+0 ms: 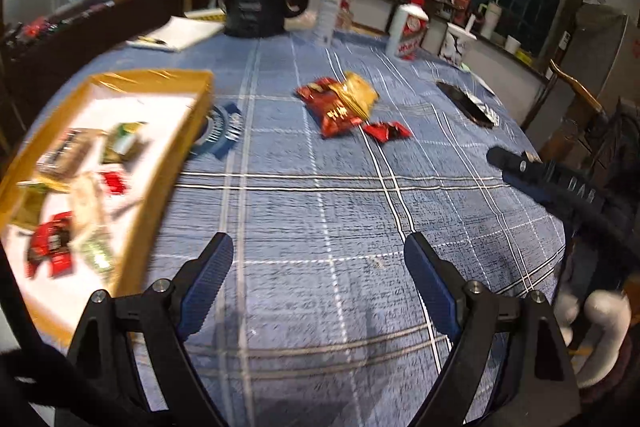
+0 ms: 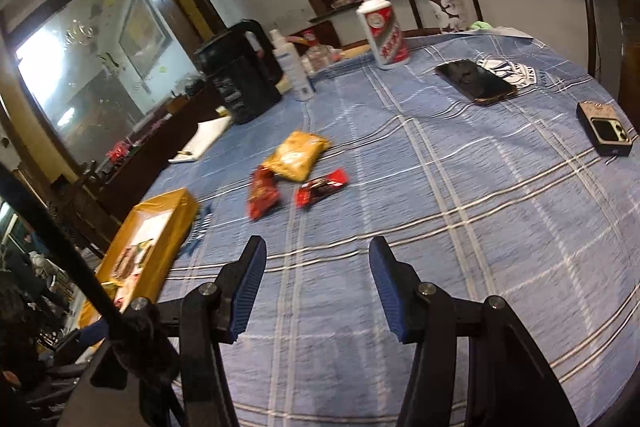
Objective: Organize snacks
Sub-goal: 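Move both open tools back toward the remaining snacks on the table, then grasp a red candy with the right tool while the left grasps a red packet, then carry both red packets over the white tray and open both tools, then move both open tools toward the yellow cracker pack and red wafer bar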
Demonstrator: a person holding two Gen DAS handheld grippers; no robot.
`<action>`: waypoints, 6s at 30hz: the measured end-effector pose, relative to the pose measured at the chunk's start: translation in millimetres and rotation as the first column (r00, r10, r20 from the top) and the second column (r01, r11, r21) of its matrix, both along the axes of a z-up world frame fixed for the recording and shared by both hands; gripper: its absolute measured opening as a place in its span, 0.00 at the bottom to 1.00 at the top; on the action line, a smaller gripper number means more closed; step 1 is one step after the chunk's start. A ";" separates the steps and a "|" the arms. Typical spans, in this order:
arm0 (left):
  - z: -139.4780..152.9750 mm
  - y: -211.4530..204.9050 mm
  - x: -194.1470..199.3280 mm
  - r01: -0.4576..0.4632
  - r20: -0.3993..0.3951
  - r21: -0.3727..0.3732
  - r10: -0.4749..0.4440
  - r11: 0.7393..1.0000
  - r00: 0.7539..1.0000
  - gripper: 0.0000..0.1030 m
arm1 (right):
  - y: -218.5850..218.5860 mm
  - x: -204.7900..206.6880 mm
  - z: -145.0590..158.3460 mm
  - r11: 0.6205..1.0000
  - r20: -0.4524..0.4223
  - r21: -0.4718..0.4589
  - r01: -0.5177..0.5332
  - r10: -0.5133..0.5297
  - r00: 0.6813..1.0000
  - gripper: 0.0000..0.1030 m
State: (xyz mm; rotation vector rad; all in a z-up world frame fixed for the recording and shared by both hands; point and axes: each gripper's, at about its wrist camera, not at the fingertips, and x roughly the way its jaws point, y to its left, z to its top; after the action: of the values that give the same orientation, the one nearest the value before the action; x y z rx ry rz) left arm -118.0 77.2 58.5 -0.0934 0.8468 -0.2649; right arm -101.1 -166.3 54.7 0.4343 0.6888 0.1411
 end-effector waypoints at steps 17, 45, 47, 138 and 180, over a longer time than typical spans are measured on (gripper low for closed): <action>-43.6 -9.8 38.6 0.011 -0.103 0.014 -0.009 1.000 0.995 0.85 | 34.5 139.3 -49.5 0.996 -0.218 0.012 -0.086 0.086 0.972 0.50; -53.8 -28.3 36.3 0.076 -0.148 0.201 -0.046 0.977 0.988 0.91 | 11.3 110.8 -17.9 0.994 -0.131 -0.097 -0.042 0.029 0.991 0.23; -46.6 -24.3 39.0 0.092 -0.174 0.160 -0.063 0.983 0.983 0.72 | 6.0 104.6 -8.3 0.995 -0.116 -0.088 -0.047 0.036 0.993 0.23; -27.2 257.7 49.2 -0.367 -0.131 -0.240 0.344 0.899 0.930 0.39 | 323.6 92.6 -21.5 0.815 -0.188 -0.192 -0.547 0.516 0.836 0.23; 67.7 71.9 -109.3 -0.369 0.403 0.156 0.282 0.916 0.870 0.85 | 156.6 -91.4 9.3 0.970 0.102 -0.170 -0.173 0.192 0.976 0.49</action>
State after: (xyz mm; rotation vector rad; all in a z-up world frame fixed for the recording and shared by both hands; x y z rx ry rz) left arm -227.2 149.1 126.2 0.0298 0.4627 0.1379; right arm -192.4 -9.7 64.0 0.2055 0.6179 0.2816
